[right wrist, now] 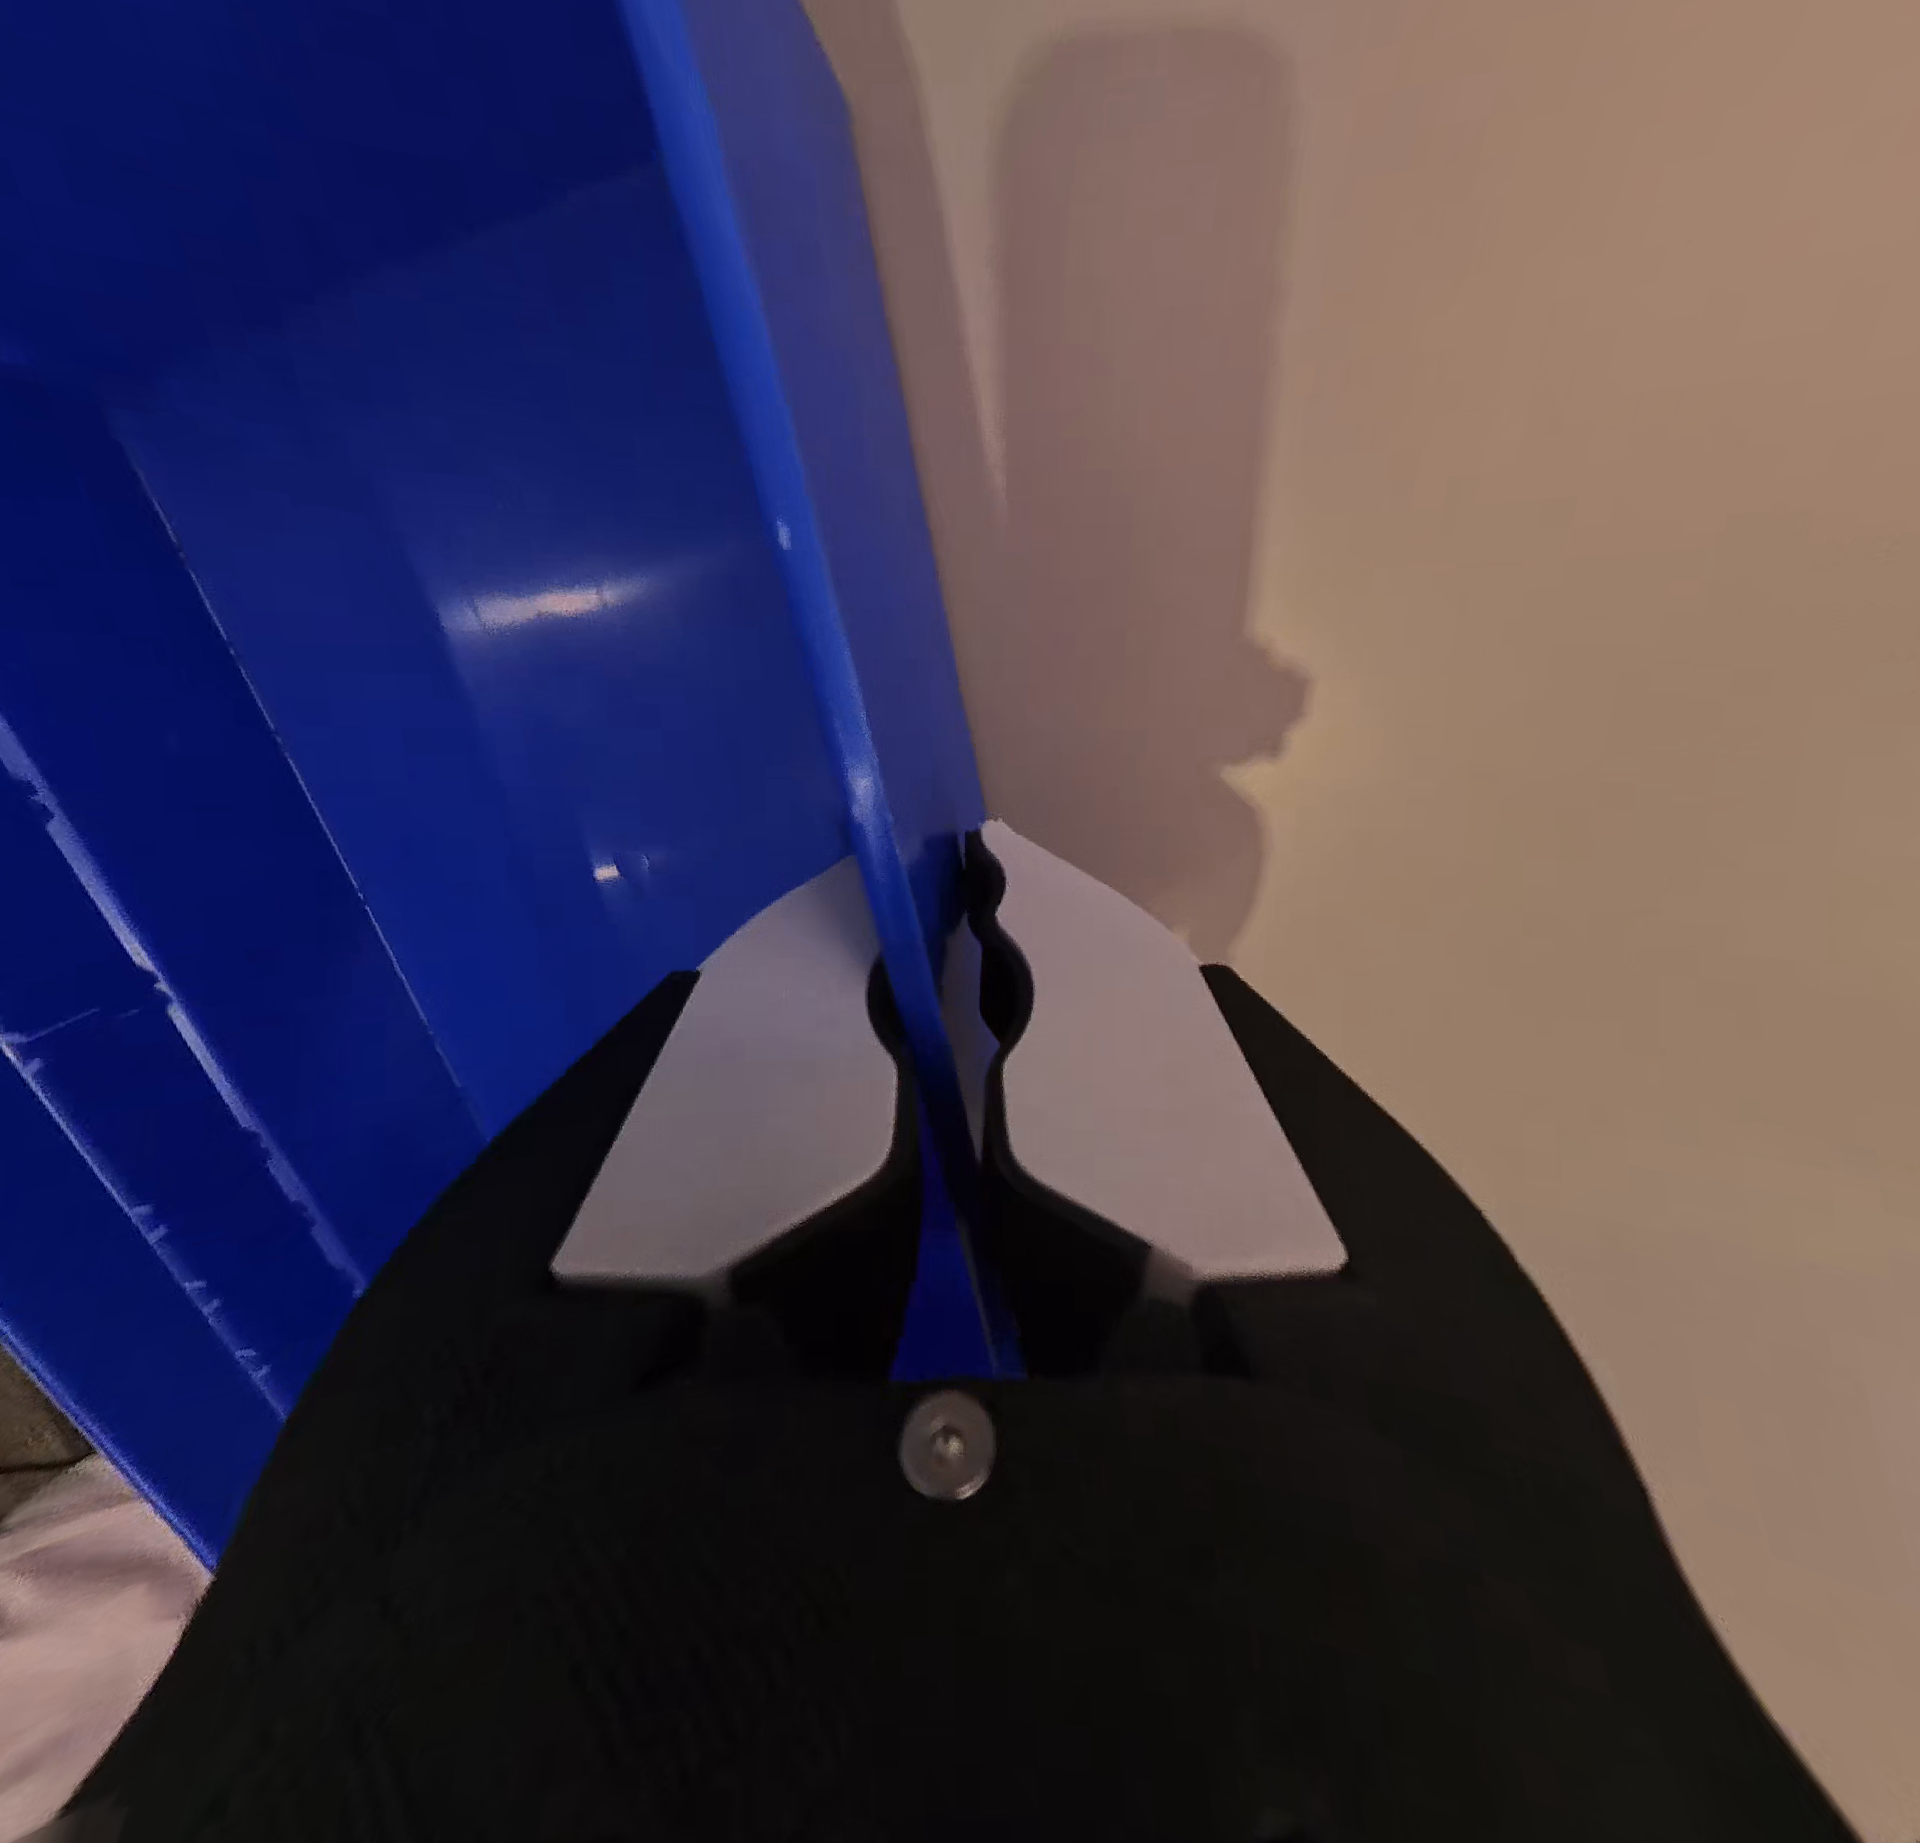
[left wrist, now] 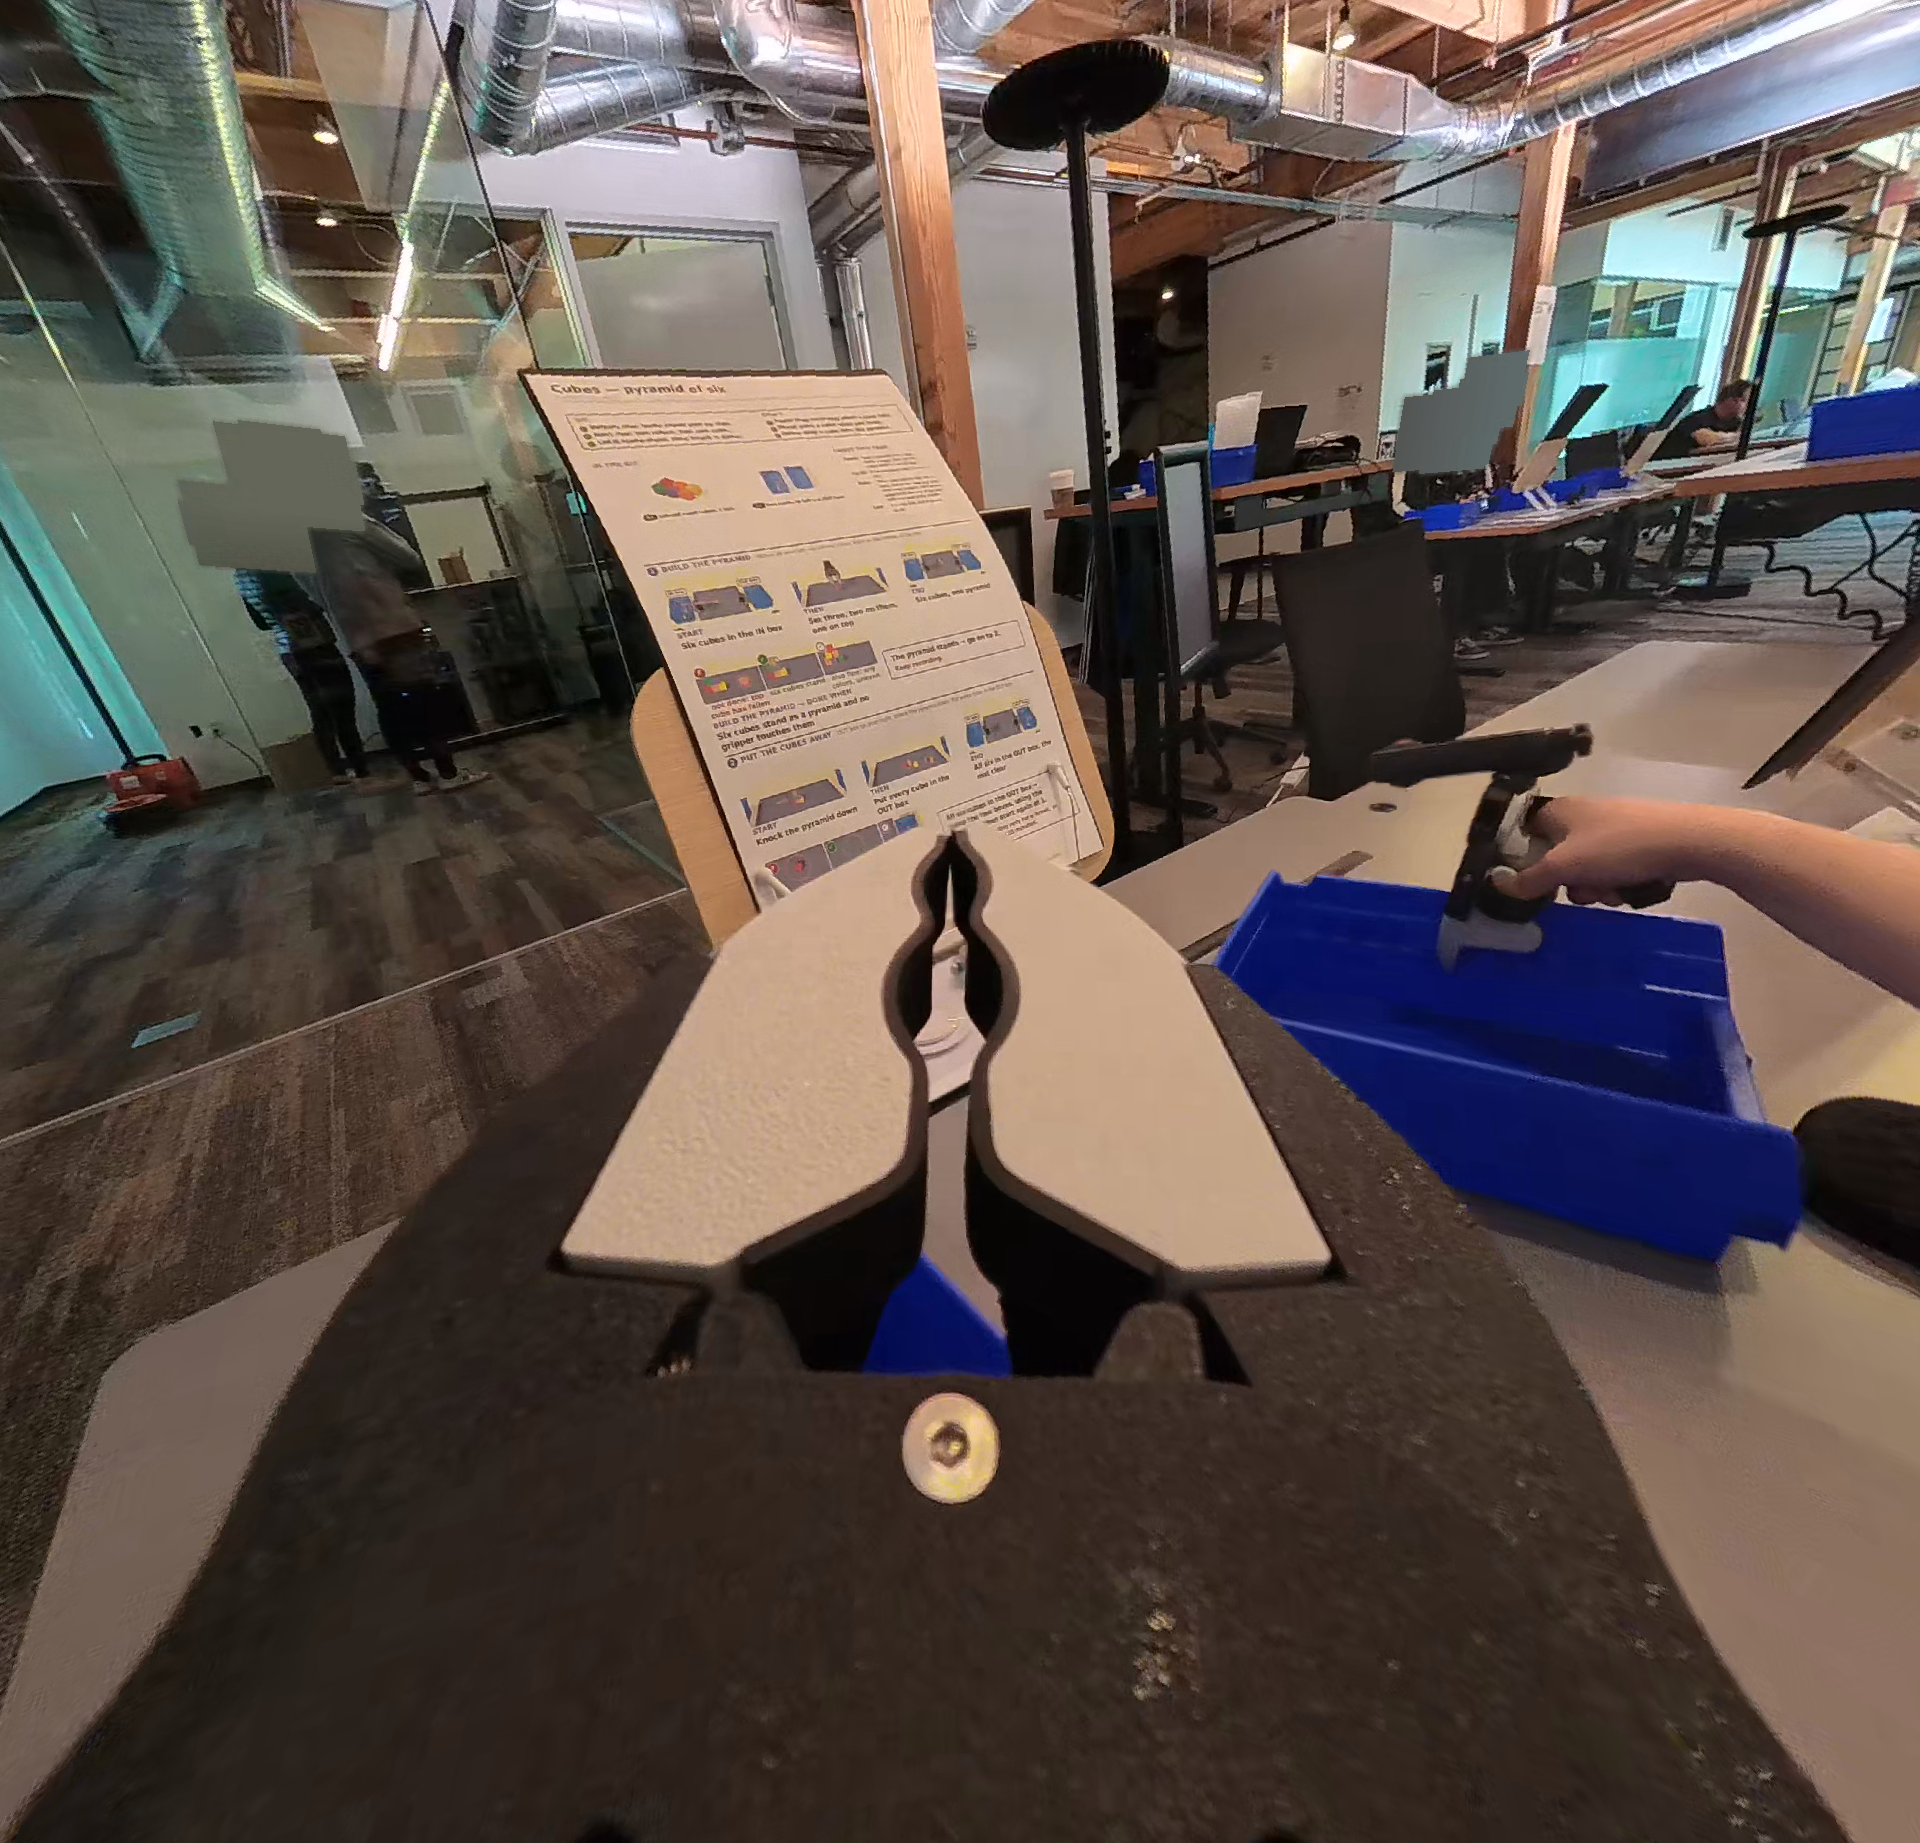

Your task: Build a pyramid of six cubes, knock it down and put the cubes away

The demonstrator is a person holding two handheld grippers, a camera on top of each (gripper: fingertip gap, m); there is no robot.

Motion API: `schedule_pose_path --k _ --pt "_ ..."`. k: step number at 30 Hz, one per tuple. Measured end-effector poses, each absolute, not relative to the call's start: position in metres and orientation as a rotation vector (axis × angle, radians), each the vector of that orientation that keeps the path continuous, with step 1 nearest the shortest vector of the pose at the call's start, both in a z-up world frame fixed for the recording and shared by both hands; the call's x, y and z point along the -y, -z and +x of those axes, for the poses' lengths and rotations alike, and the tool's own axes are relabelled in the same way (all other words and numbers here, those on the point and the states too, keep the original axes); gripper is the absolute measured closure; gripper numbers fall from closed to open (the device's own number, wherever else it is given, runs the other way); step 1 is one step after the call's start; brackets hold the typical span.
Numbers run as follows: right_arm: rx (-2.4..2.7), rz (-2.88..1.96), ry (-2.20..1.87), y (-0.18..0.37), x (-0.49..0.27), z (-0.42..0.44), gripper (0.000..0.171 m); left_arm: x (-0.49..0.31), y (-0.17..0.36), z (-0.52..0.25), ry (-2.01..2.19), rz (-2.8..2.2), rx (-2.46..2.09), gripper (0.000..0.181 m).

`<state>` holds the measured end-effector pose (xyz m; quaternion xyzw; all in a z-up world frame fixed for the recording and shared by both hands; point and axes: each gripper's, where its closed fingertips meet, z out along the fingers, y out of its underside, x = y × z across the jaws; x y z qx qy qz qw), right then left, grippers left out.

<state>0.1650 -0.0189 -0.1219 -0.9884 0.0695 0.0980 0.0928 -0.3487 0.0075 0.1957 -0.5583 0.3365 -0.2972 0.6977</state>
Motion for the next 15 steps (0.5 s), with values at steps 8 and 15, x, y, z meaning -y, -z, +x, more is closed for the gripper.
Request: schedule_pose_path --k 8,15 --pt "-0.427 -2.903 -0.182 0.123 0.063 0.268 0.164 -0.008 -0.192 -0.340 0.690 -1.256 -0.777 0.181" --pt "-0.248 -2.885 -0.136 0.123 0.067 0.275 0.163 -0.017 -0.186 -0.346 0.638 -1.288 -0.768 0.181"
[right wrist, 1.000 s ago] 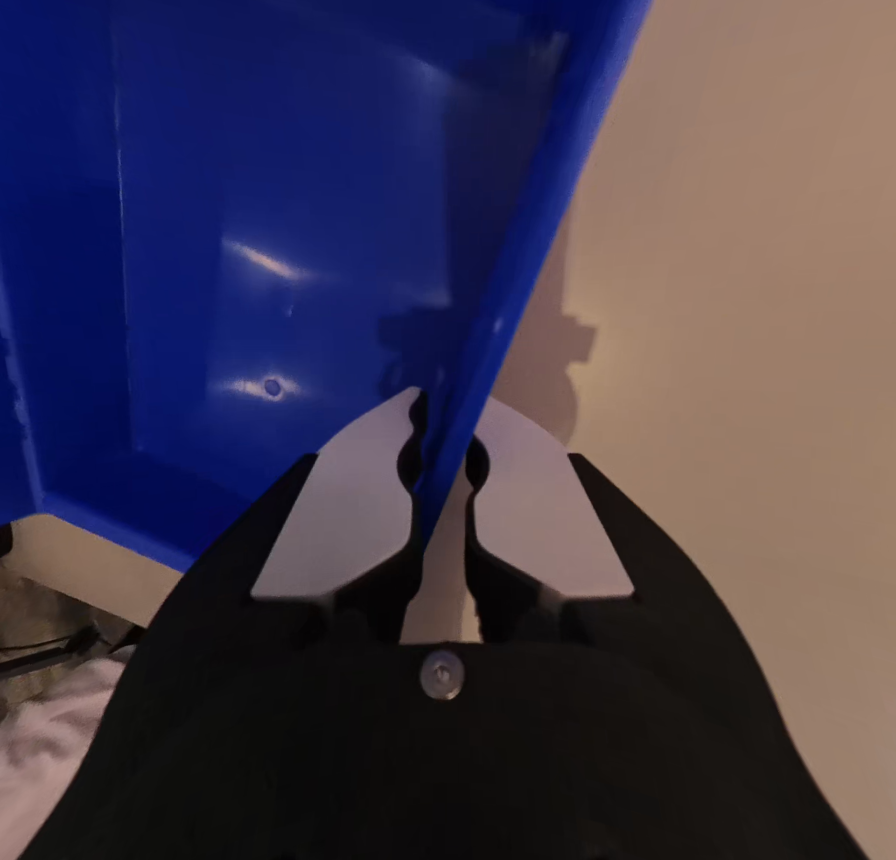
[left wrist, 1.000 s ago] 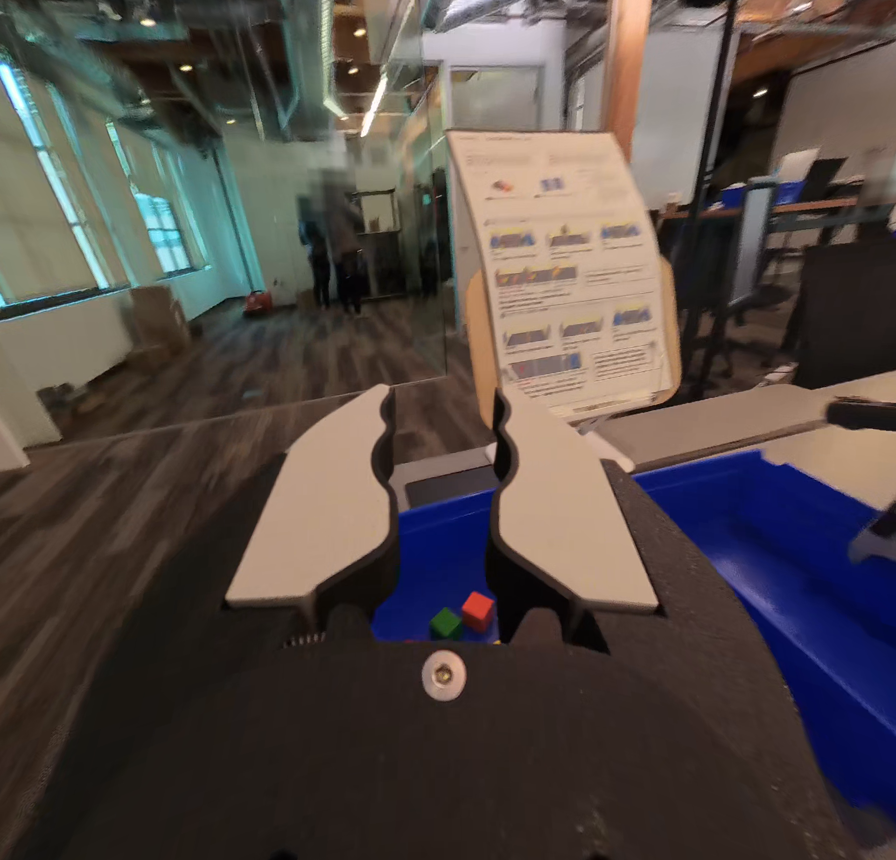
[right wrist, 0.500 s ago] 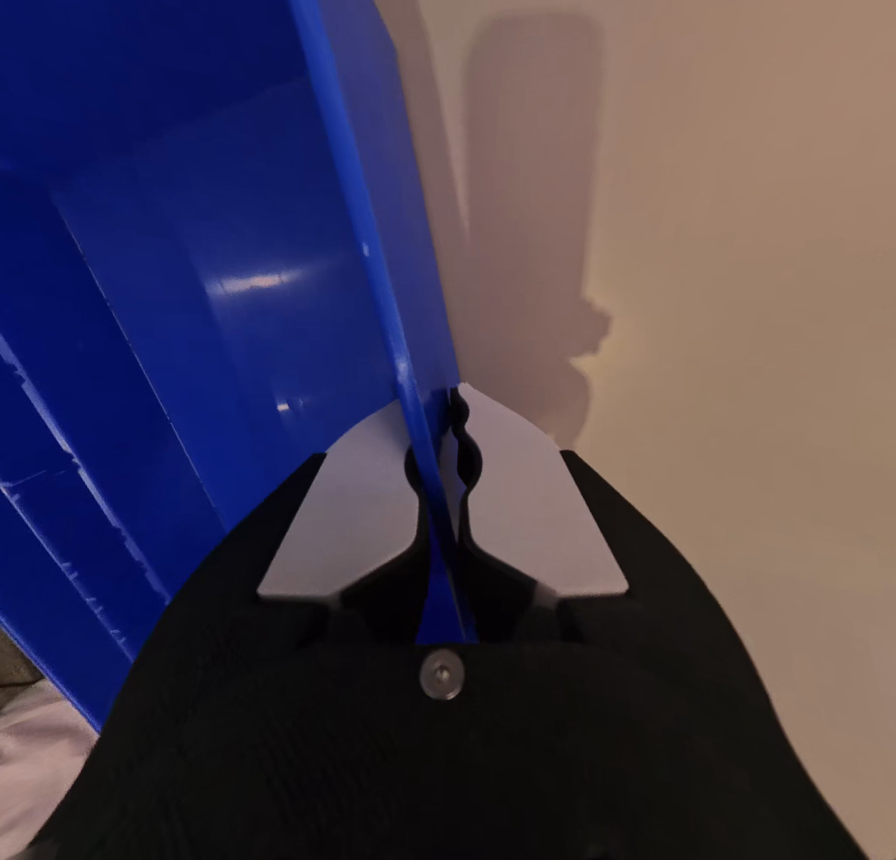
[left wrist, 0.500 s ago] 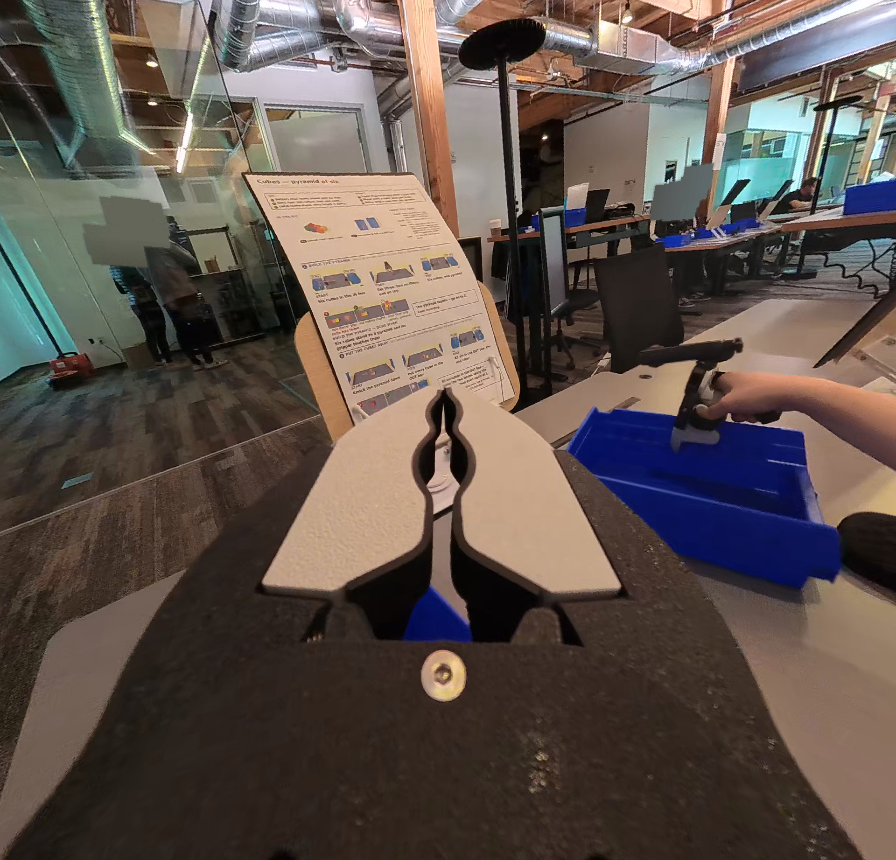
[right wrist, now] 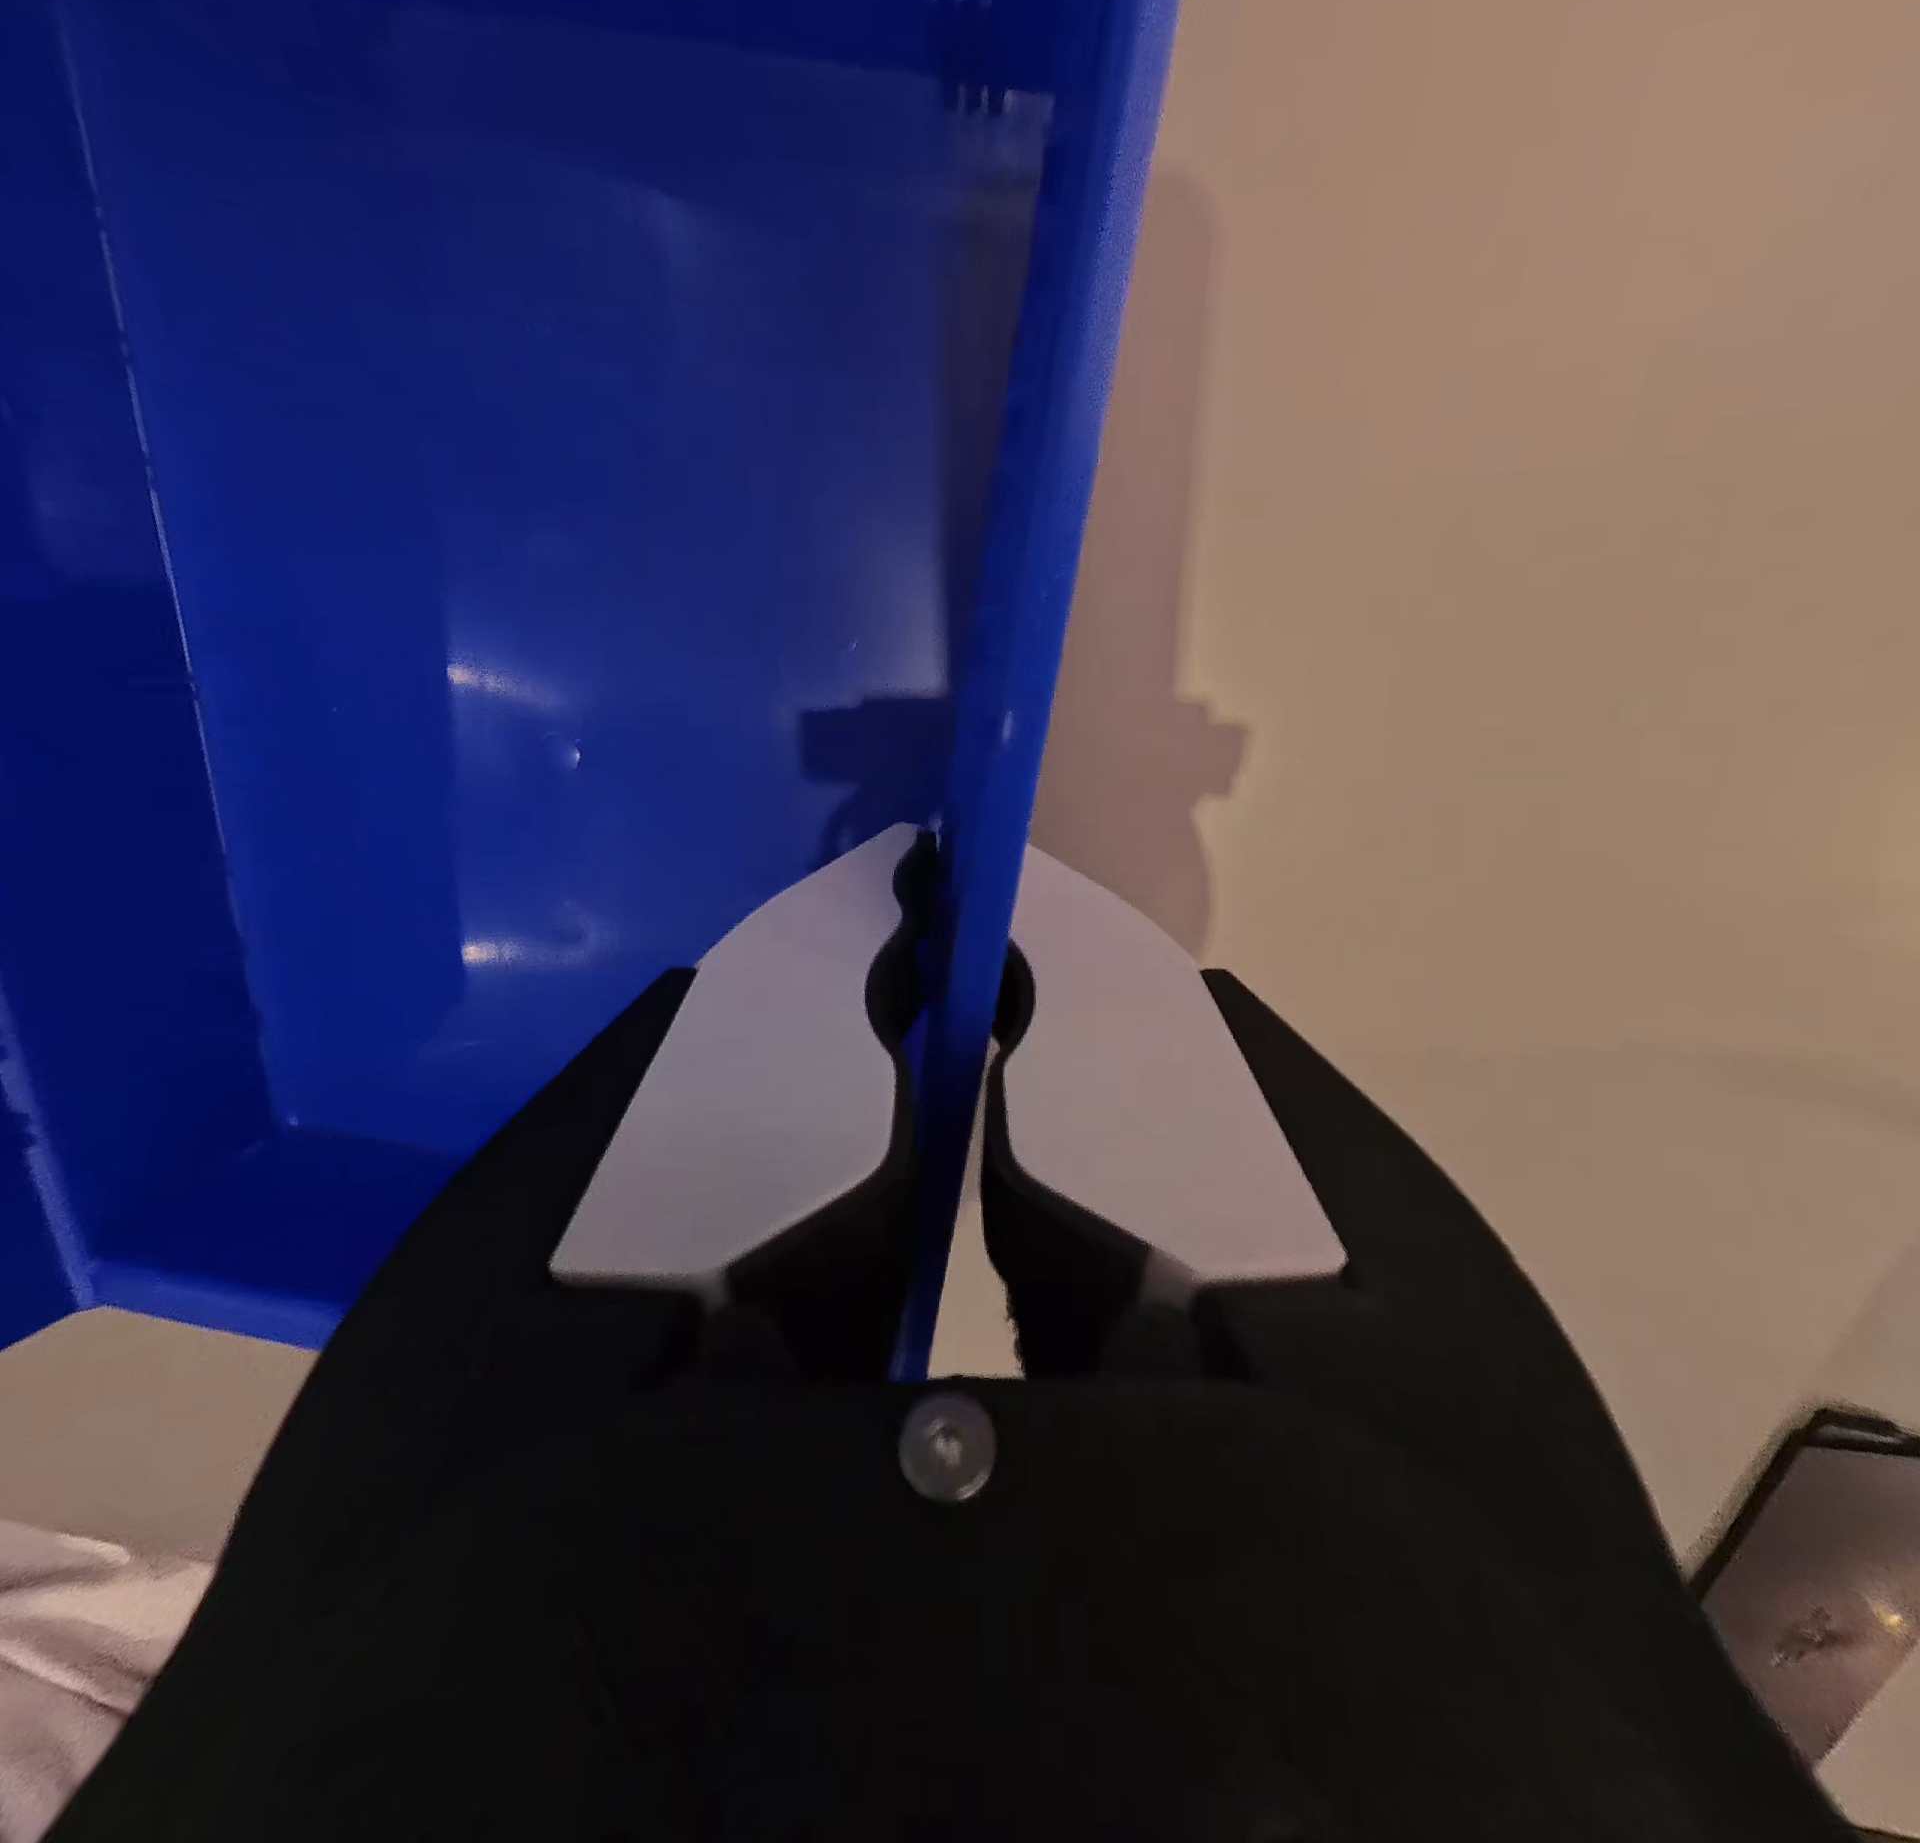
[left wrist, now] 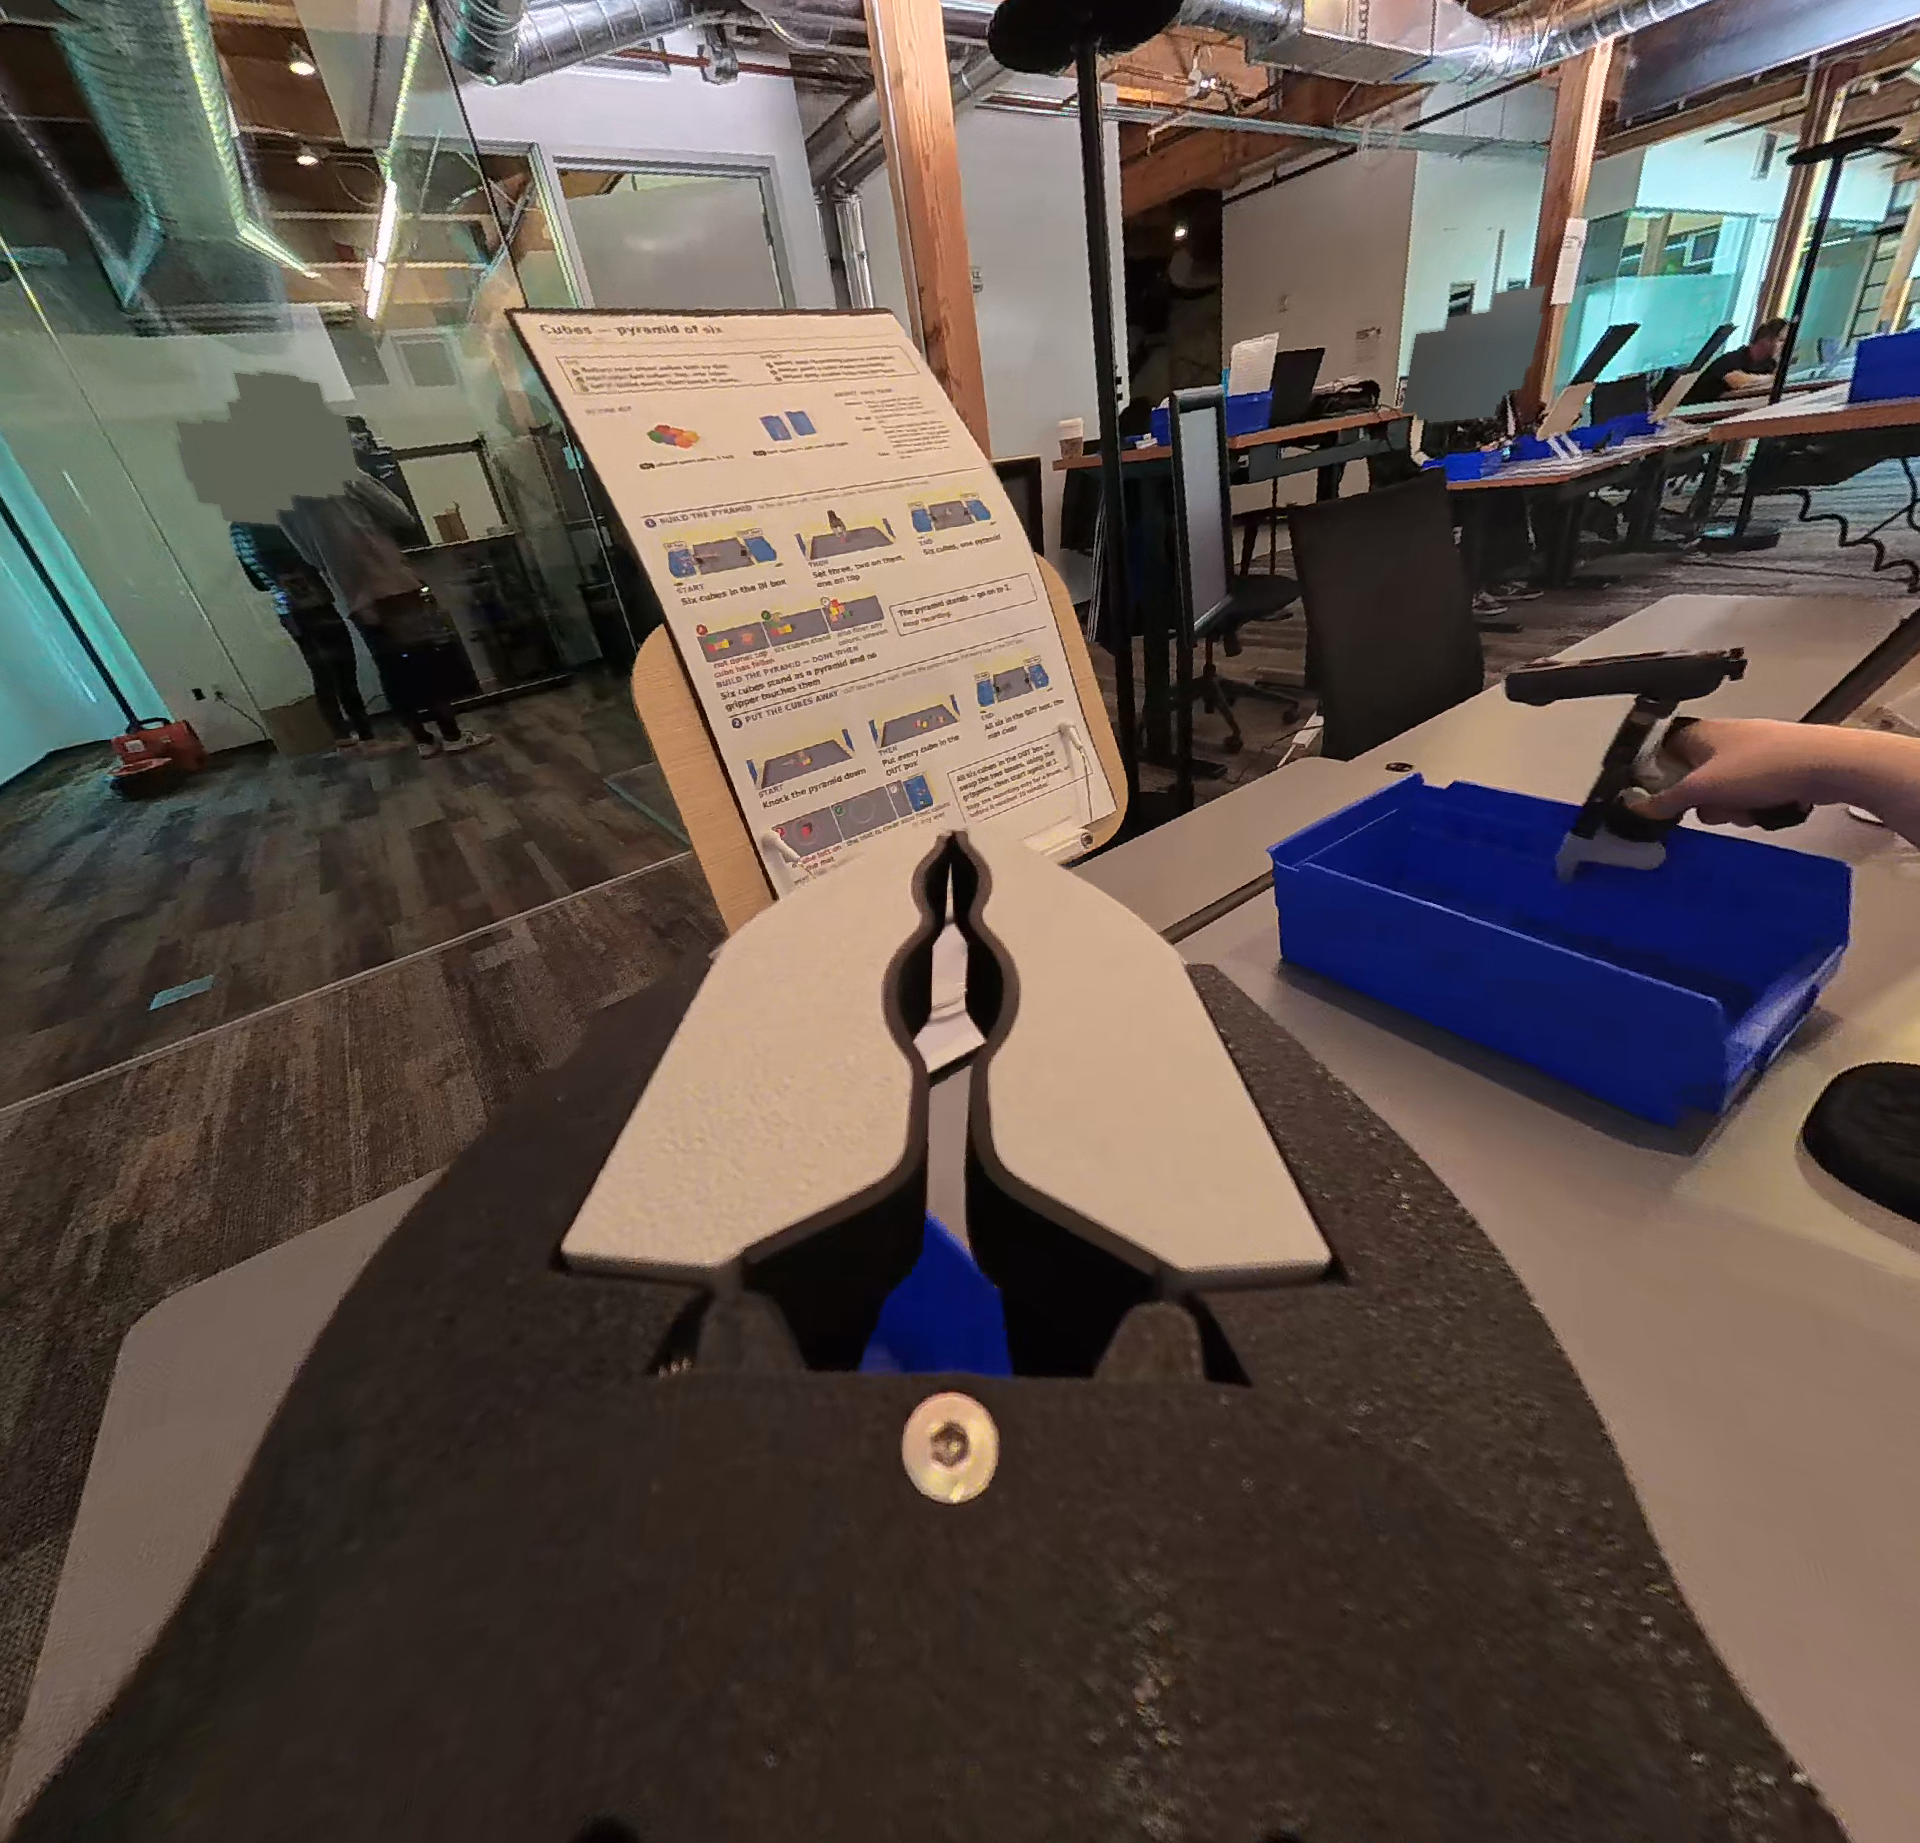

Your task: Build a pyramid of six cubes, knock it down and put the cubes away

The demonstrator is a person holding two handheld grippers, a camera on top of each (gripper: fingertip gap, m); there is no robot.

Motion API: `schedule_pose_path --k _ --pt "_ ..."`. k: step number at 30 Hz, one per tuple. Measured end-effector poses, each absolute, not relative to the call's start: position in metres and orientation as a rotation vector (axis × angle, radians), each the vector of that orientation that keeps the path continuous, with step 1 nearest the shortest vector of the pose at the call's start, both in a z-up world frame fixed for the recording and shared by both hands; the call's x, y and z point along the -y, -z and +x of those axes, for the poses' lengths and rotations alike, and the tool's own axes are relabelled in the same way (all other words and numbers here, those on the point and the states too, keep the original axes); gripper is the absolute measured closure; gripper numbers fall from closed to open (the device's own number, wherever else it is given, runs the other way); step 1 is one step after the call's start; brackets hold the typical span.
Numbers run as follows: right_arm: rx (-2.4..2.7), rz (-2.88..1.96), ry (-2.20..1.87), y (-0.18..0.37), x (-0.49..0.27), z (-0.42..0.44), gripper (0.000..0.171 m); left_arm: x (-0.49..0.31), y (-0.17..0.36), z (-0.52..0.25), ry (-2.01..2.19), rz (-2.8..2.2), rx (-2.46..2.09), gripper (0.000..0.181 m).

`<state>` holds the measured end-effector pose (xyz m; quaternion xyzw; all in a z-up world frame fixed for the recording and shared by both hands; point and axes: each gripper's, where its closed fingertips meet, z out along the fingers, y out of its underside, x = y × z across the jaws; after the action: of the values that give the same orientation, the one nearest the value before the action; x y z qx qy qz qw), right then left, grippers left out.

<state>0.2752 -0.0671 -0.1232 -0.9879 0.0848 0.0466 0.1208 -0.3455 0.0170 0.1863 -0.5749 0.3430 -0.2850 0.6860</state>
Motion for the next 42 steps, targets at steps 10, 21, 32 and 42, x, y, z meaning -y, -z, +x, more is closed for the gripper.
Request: schedule_pose_path --k 10,21,32,42 --pt "-0.202 -2.879 -0.148 0.123 0.078 0.269 0.161 -0.026 -0.176 -0.367 0.620 -1.359 -0.728 0.179" --pt "-0.033 -1.822 0.259 -0.081 0.022 0.250 0.128 -0.070 -0.051 -0.387 0.113 -1.813 -1.110 0.168" --pt "0.273 -1.468 -0.454 -0.140 0.020 0.107 0.121 -0.097 0.094 -0.338 0.052 -1.962 -1.694 0.166" --pt "0.280 -1.622 -0.602 -0.099 0.007 0.103 0.122 -0.108 0.124 -0.347 -0.014 -2.038 -1.758 0.135"
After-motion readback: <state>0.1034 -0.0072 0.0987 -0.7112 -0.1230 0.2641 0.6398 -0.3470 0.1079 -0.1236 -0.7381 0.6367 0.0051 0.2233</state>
